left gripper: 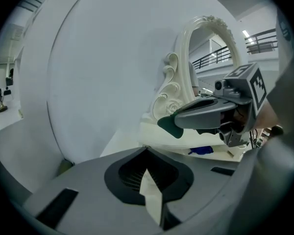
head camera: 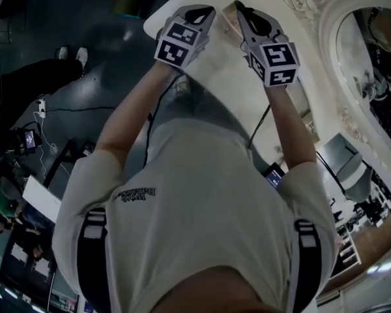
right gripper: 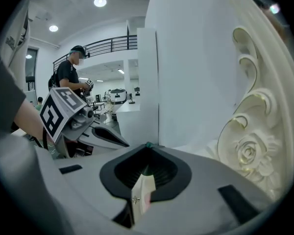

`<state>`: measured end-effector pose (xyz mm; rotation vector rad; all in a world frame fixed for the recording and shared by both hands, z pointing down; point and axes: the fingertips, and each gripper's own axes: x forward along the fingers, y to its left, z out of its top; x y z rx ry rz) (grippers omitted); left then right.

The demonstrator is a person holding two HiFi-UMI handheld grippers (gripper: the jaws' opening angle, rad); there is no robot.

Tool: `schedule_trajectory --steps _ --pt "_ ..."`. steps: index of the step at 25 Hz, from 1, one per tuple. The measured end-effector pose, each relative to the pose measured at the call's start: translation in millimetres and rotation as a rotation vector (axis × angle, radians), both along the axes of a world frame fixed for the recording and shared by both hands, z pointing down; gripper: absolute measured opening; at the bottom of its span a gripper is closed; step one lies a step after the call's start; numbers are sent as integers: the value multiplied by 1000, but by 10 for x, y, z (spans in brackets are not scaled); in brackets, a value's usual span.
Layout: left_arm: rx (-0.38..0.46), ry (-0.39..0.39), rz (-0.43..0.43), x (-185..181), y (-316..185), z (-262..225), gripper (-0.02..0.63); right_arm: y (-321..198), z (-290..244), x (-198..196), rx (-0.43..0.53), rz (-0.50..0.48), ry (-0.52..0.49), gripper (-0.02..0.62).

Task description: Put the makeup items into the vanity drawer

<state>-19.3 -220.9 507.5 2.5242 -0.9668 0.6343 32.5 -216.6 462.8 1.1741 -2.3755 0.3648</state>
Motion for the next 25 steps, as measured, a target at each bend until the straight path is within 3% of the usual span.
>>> schedule_trajectory --steps 13,25 --pt "-127 -51 33 96 94 745 14 45 907 54 -200 -2 112 21" --pt "-152 -55 31 46 163 822 14 99 1136 16 -280 -3 148 55"
